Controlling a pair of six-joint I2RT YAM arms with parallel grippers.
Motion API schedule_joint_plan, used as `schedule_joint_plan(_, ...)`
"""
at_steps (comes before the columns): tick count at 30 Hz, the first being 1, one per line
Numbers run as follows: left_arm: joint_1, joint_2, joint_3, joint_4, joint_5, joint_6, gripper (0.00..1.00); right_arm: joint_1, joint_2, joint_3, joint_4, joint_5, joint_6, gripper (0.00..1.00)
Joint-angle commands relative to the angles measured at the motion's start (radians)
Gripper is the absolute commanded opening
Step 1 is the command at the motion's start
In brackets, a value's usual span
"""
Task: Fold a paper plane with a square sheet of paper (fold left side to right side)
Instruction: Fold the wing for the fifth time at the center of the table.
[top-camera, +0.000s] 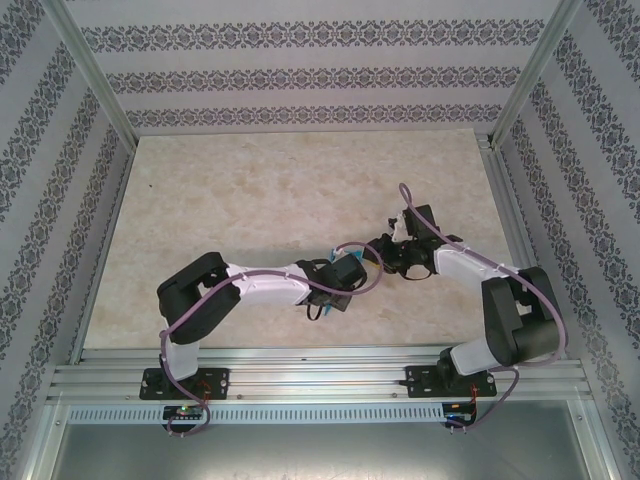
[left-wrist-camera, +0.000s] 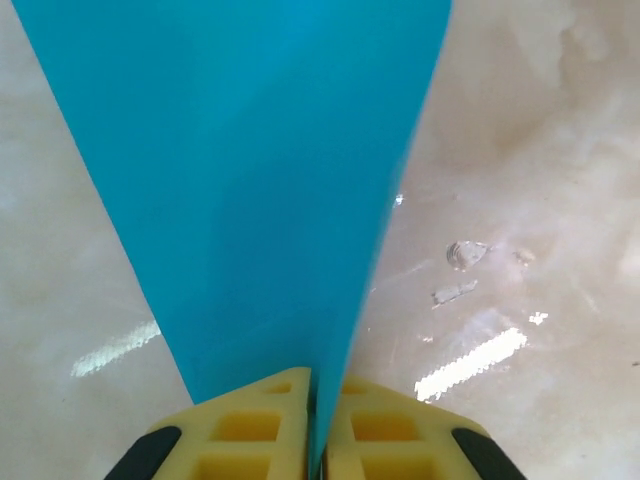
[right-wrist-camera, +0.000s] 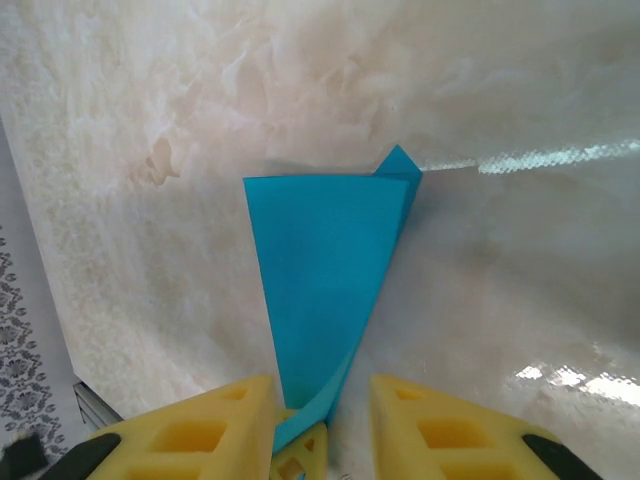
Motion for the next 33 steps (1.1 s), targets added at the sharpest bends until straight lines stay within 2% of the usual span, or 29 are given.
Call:
schedule_joint_plan(1,0.050,-0.024,-0.051,0.121,0.132,-0.020,0.11,-0.007,-0.037,-0.028,0.005,0.001,-0.017,0.31)
schedule_joint_plan(8,0.133,-0.060,-0.161,0.286,0.283,-0.070,0.10,-0.006,-0.081,-0.101,0.061,-0.049,-0.016,0.32)
schedule_joint_plan(13,0.188,-0.083,-0.244,0.411,0.380,-0.106,0.10,-0.001,-0.084,-0.161,0.212,-0.122,0.041,0.33)
schedule_joint_plan(18,0.212,-0.081,-0.271,0.454,0.418,-0.124,0.08,0.042,-0.046,-0.181,0.356,-0.148,0.090,0.30)
schedule_joint_plan(23,0.232,-0.079,-0.288,0.480,0.444,-0.140,0.08,0.086,0.049,-0.189,0.566,-0.172,0.187,0.20)
schedule_joint_plan(33,0.236,-0.065,-0.304,0.510,0.457,-0.161,0.08,0.153,0.211,-0.159,0.695,-0.151,0.259,0.16)
